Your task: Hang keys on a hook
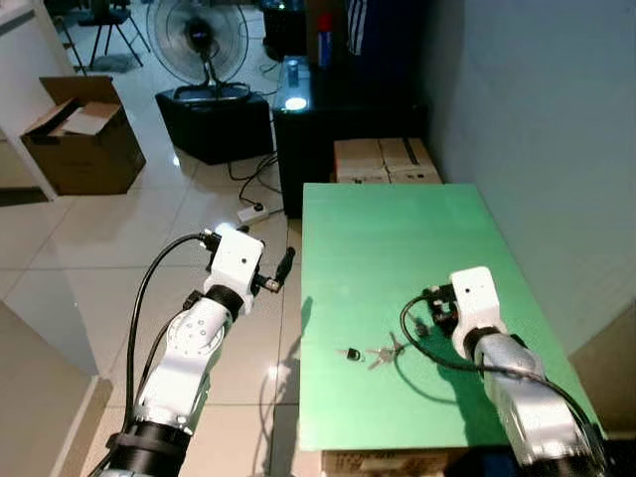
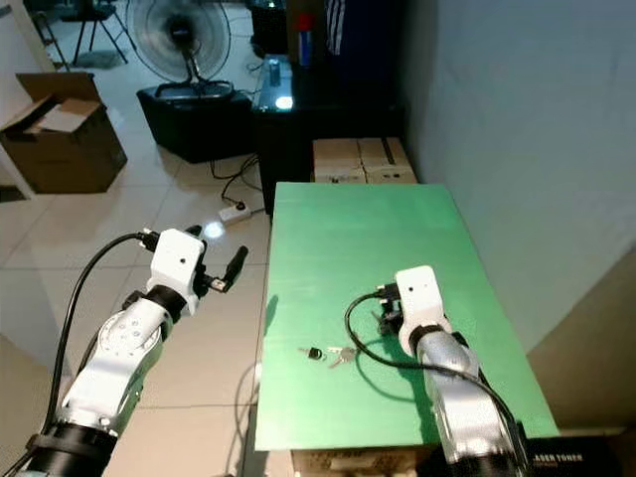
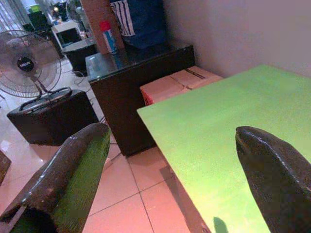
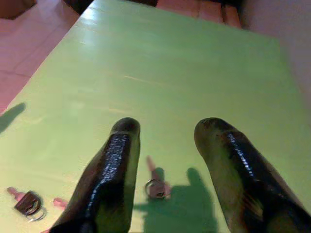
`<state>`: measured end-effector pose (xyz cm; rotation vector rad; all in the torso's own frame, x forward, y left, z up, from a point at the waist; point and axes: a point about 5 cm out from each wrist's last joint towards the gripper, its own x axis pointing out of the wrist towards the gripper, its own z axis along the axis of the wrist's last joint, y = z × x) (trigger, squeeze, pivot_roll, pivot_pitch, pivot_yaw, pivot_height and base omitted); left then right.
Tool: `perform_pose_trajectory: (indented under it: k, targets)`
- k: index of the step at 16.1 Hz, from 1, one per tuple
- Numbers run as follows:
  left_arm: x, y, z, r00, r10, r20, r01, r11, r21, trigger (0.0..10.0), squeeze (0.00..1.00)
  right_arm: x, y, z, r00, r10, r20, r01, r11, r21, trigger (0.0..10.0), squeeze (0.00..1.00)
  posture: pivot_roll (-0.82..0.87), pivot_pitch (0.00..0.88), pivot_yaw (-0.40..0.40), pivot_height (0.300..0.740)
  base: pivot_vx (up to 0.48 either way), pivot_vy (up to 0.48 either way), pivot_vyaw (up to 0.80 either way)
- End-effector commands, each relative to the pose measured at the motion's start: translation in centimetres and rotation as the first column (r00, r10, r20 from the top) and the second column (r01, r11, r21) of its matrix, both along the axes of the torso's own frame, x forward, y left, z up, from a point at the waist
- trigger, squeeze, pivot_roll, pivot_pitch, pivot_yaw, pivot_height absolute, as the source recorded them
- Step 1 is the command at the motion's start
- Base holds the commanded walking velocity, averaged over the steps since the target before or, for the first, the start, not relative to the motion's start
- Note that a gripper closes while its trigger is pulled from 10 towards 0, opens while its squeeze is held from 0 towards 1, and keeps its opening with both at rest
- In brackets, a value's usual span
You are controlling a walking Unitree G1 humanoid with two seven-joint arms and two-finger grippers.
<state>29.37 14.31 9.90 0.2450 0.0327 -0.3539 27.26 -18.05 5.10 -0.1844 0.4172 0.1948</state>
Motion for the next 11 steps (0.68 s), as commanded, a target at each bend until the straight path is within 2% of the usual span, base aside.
perform_pose_trajectory:
  k: [1,4,5,6,8,9,11]
  targets:
    - [0.2,-0.2,0.3,0.999,-0.033,-0.002,0.033,0.999,0.022,10.0,0.0,0.7,-0.7,-0.5,1.0,0.017,-0.023,-0.017,1.0,-0.014,10.0,1.0,-0.13,0.058,0.056,0.74,0.0,0.0,0.0]
    - [-0.3,-0.2,0.6,0.997,-0.071,-0.004,0.071,0.997,0.037,10.0,0.0,1.5,-1.4,-1.4,0.998,0.022,-0.056,-0.023,1.0,-0.021,10.0,1.0,-0.08,0.118,0.068,0.74,0.0,0.0,0.0]
    - [-0.9,0.0,0.8,0.996,-0.088,-0.013,0.088,0.995,0.046,10.0,0.0,2.0,-2.3,-2.1,0.996,-0.029,-0.086,0.029,1.0,-0.013,10.0,1.0,-0.04,0.165,0.074,0.74,0.0,0.0,0.0]
    - [-1.3,0.3,1.1,0.995,-0.095,-0.016,0.096,0.994,0.051,10.0,0.0,2.4,-2.6,-2.4,0.994,-0.05,-0.1,0.05,0.999,-0.004,10.0,1.0,-0.03,0.18,0.082,0.74,0.0,0.0,0.0]
    - [-1.7,0.7,1.4,0.995,-0.098,-0.02,0.099,0.993,0.058,10.0,0.0,2.9,-2.1,-2.5,0.995,-0.022,-0.102,0.02,1.0,-0.019,10.0,1.0,-0.02,0.203,0.094,0.74,0.0,0.0,0.0]
    - [-2.0,0.7,1.6,0.995,-0.101,-0.02,0.102,0.993,0.061,10.0,0.0,3.3,-1.3,-2.5,0.995,-0.013,-0.1,0.012,1.0,-0.007,10.0,1.0,-0.01,0.217,0.101,0.74,0.0,0.0,0.0]
    - [-2.2,0.1,2.1,0.993,-0.117,-0.015,0.117,0.991,0.059,10.0,0.0,3.6,-0.5,-2.7,0.995,-0.017,-0.096,0.018,1.0,0.01,10.0,1.0,0.0,0.221,0.095,0.74,0.0,0.0,0.0]
